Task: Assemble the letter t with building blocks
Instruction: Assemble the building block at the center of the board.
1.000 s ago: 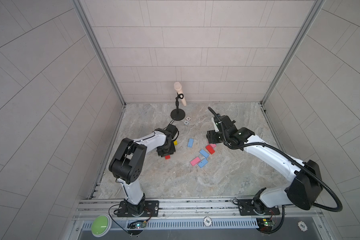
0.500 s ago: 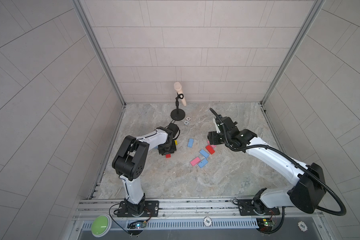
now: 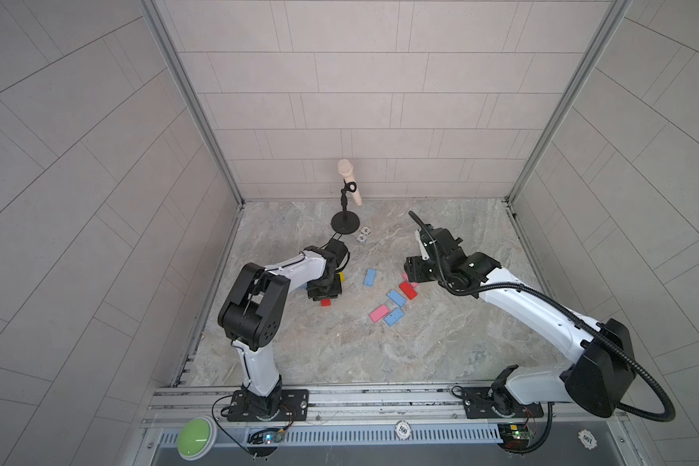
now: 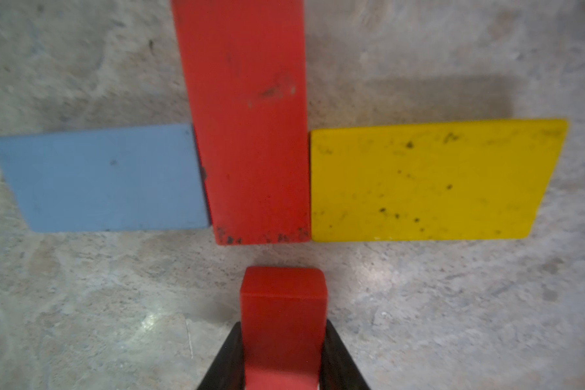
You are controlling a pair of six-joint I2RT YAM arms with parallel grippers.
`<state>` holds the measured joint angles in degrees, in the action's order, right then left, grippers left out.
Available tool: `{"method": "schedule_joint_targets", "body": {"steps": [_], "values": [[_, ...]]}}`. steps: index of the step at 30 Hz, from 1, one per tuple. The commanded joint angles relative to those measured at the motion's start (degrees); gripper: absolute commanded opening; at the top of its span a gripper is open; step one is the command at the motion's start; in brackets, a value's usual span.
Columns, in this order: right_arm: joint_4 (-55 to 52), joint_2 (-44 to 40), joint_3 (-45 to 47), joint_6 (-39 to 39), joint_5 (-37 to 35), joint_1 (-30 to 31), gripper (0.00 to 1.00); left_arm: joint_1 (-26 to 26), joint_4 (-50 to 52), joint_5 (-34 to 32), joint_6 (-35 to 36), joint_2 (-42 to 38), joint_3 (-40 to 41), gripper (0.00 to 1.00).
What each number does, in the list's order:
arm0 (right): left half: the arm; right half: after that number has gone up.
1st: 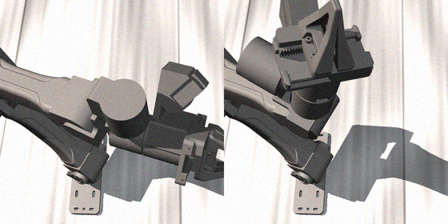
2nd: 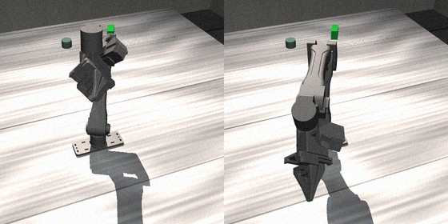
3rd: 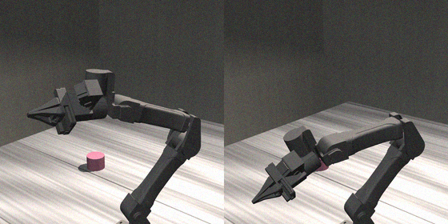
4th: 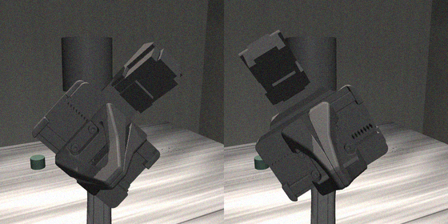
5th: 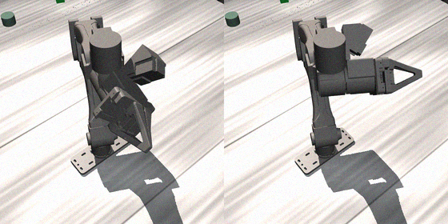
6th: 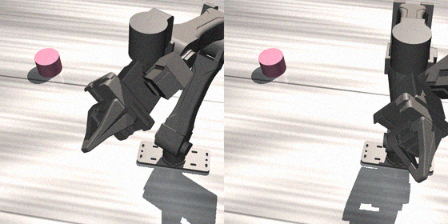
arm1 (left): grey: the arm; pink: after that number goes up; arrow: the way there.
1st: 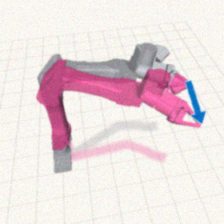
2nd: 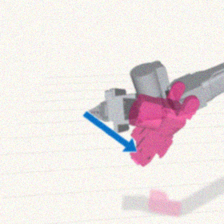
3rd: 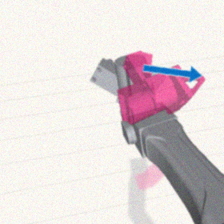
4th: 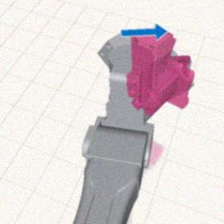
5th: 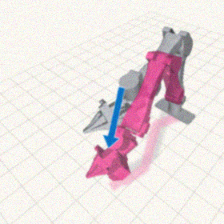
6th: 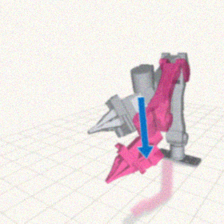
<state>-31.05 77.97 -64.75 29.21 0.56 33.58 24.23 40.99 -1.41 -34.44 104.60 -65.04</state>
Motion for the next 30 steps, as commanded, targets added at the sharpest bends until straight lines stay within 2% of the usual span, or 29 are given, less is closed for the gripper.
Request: {"method": "schedule_joint_targets", "body": {"steps": [1, 11, 18, 30], "values": [[-0.07, -1.77, 0.41, 1.20, -1.18, -0.19, 0.69, -0.93, 1.71, -2.14, 0.95, 0.84, 0.07, 0.36], [0.29, -1.59, 0.50, 1.64, -1.00, -0.24, 0.69, -1.03, 0.23, -0.72, 0.35, 0.00, 0.55, 0.46], [0.11, -1.42, 0.59, 1.75, -1.08, -0.19, 0.69, -1.03, -0.60, -0.05, -0.28, -0.44, 0.83, 0.40], [-0.24, -0.47, -0.20, 1.85, -1.25, -0.19, 0.69, -1.07, -0.48, -0.44, -0.28, 0.94, -0.20, 0.38]]}}
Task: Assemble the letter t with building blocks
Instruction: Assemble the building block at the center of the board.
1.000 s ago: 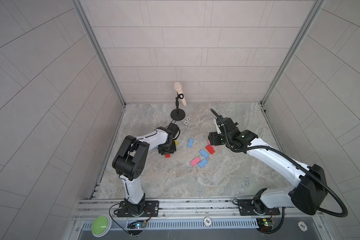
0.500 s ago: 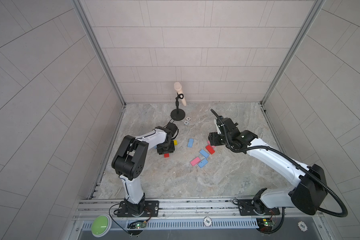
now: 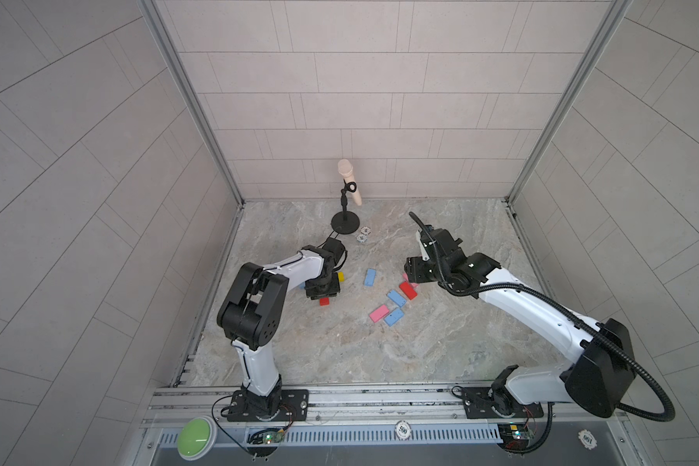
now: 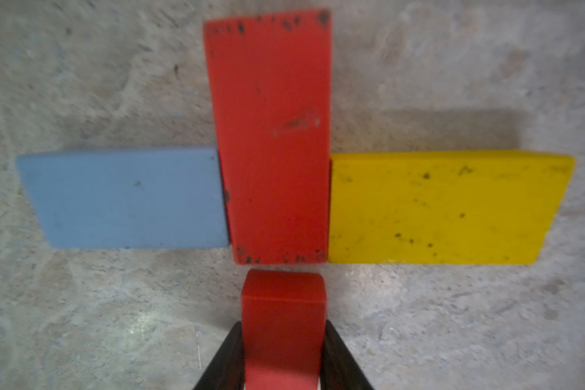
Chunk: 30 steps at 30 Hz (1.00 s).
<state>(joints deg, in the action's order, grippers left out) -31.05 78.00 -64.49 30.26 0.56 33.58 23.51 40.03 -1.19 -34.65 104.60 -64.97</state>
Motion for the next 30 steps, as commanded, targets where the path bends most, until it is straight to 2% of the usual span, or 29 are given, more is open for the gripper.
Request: {"method": "schedule_joint_targets", "body": {"steps": [1, 30], "values": [[-0.22, -0.41, -0.46, 0.76, -1.24, -0.25, 0.69, -0.38, 0.57, -0.65, -0.06, 1.09, -0.40, 0.38], [-0.50, 0.61, -1.18, 1.38, -1.24, -0.21, 0.69, -1.71, 1.18, -1.53, 0.90, 2.64, -2.51, 0.38]]}}
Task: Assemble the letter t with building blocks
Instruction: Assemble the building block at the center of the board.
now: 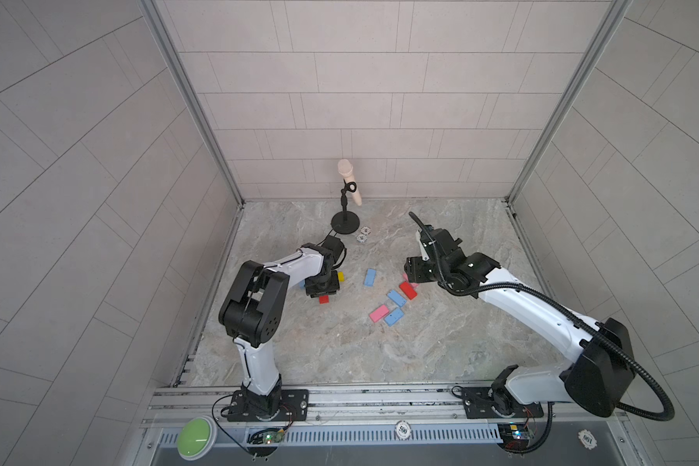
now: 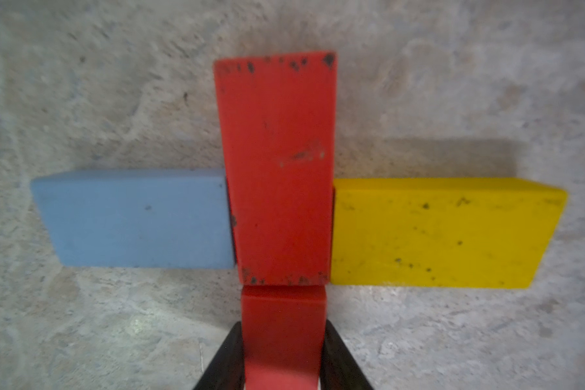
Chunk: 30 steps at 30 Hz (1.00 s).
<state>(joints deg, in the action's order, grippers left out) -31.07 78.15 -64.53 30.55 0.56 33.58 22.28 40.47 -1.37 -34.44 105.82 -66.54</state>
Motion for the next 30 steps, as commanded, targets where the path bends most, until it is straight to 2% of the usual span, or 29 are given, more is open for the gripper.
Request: {"method": "schedule_joint_targets", "body": {"steps": [1, 14, 30], "values": [[-0.48, 0.50, -1.12, 1.11, -1.27, -0.21, 0.69, -0.55, 0.69, -1.45, 0.74, 1.44, -0.95, 0.38], [-0.57, 0.10, -0.96, 1.10, -1.14, -0.23, 0.69, -0.66, 0.23, -1.10, 0.76, 2.05, -1.09, 0.39], [-0.31, -0.55, -0.16, 1.36, -1.26, -0.24, 0.69, -0.68, -0.45, -0.92, 0.33, 0.21, -0.53, 0.48]]}}
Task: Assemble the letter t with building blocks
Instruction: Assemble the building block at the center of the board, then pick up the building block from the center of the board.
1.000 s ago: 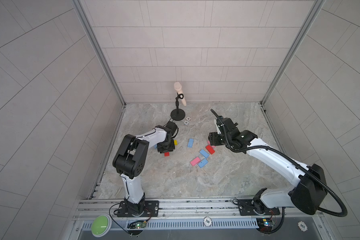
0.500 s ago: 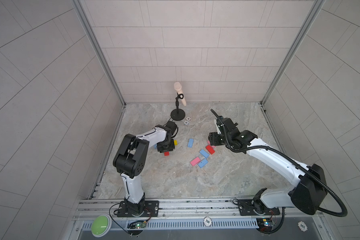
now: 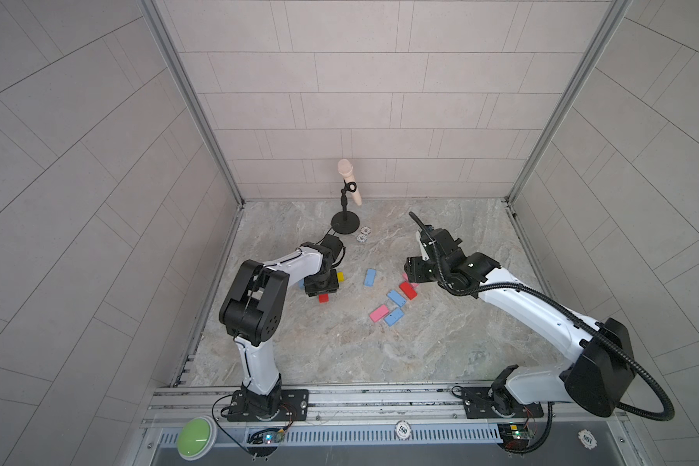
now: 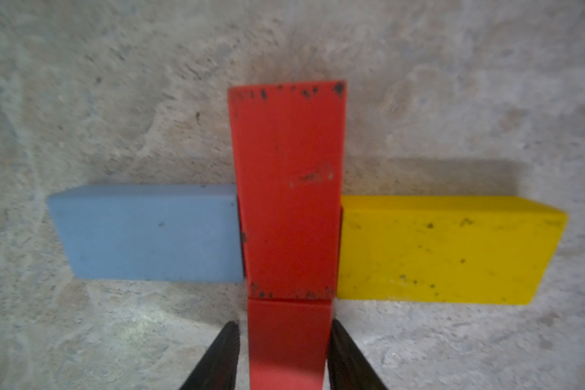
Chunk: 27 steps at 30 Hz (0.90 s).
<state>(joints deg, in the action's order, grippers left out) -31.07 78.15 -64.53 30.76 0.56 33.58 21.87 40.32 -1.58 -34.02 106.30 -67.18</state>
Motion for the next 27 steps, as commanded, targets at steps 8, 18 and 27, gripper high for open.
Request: {"method": "schedule_joint_targets", "body": {"steps": [8, 18, 27], "values": [[-0.22, -1.09, 0.26, 1.26, -1.35, -0.23, 0.69, 0.12, -1.32, 0.30, -0.52, -4.33, 0.90, 0.60], [-0.31, -1.24, 0.11, 1.20, -1.47, -0.23, 0.69, 1.77, 2.09, 1.32, 1.07, -12.71, -0.38, 0.66], [-0.75, -3.57, 0.49, -0.42, -3.63, -0.33, 0.70, 4.98, 7.57, 0.18, 6.47, -17.12, -7.35, 0.66]]}}
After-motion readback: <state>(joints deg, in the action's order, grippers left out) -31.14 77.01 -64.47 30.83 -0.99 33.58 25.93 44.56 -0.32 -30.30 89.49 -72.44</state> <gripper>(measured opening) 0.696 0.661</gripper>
